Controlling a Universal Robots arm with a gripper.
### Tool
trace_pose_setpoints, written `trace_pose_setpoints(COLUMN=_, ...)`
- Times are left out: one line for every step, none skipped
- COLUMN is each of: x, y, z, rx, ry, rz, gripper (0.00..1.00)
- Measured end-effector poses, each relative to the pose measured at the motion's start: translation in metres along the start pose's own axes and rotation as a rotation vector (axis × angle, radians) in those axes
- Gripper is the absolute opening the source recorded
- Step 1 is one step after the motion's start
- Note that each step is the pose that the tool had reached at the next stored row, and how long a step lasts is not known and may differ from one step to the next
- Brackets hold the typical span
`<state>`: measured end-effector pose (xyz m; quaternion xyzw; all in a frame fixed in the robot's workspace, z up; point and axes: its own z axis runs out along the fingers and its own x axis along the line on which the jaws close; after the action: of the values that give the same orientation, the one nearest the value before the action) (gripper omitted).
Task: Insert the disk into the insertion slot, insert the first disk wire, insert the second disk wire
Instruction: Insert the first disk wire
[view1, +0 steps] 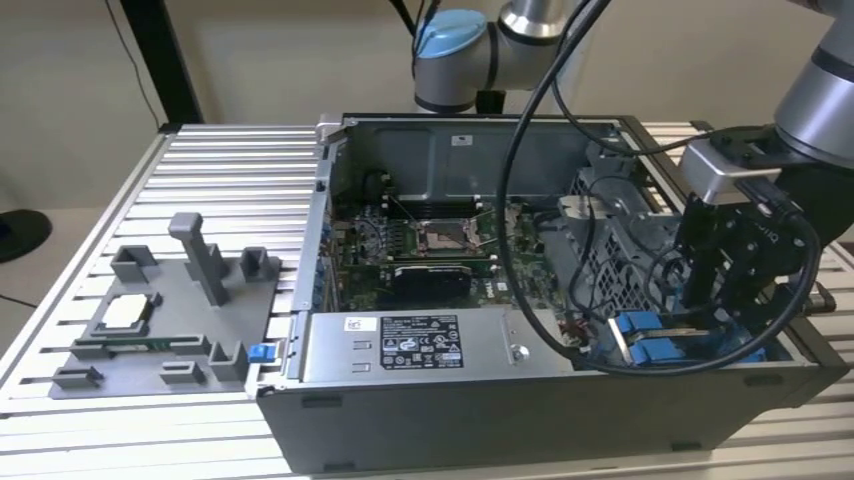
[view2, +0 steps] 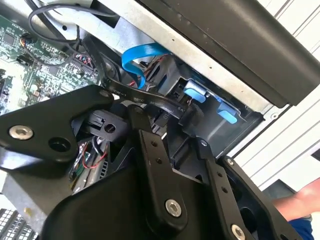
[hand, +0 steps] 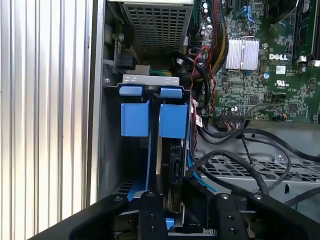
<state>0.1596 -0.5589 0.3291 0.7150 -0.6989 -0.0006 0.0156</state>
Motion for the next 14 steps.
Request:
trace_pose_setpoints(x=0.0000, y=0.0001, z=-0.0013, rx=-0.0004, ry=0.0001, rz=0.000, gripper=0.00)
trace_pose_setpoints(x=0.0001, y=0.0002, z=-0.0029, rx=-0.0011, ry=-0.0001, rz=0.000, gripper=0.00)
trace_pose_setpoints(x=0.0001, y=0.0003, z=-0.0053, rx=-0.0022, ry=0.0000, rz=0.000, gripper=0.00)
trace_pose_setpoints(x=0.0002, y=0.0003, z=-0.0075, rx=-0.0032, ry=-0.0002, rz=0.000, gripper=0.00)
trace_pose_setpoints(x=0.0002, y=0.0003, z=-0.0101, rx=-0.0044, ry=-0.0002, rz=0.000, gripper=0.00)
trace_pose_setpoints(x=0.0002, y=0.0003, z=-0.0124, rx=-0.0056, ry=-0.0002, rz=0.000, gripper=0.00)
trace_pose_setpoints(x=0.0003, y=0.0004, z=-0.0148, rx=-0.0068, ry=-0.0002, rz=0.000, gripper=0.00)
trace_pose_setpoints(x=0.0003, y=0.0005, z=-0.0170, rx=-0.0081, ry=-0.0002, rz=0.000, gripper=0.00)
trace_pose_setpoints(x=0.0004, y=0.0005, z=-0.0192, rx=-0.0093, ry=-0.0001, rz=0.000, gripper=0.00)
trace_pose_setpoints(x=0.0004, y=0.0005, z=-0.0212, rx=-0.0106, ry=-0.0002, rz=0.000, gripper=0.00)
trace_pose_setpoints(x=0.0005, y=0.0006, z=-0.0233, rx=-0.0119, ry=-0.0002, rz=0.000, gripper=0.00)
trace_pose_setpoints(x=0.0005, y=0.0006, z=-0.0254, rx=-0.0132, ry=-0.0004, rz=0.000, gripper=0.00)
trace_pose_setpoints(x=0.0005, y=0.0007, z=-0.0280, rx=-0.0145, ry=-0.0003, rz=0.000, gripper=0.00)
trace_pose_setpoints(x=0.0006, y=0.0007, z=-0.0303, rx=-0.0155, ry=-0.0003, rz=0.000, gripper=0.00)
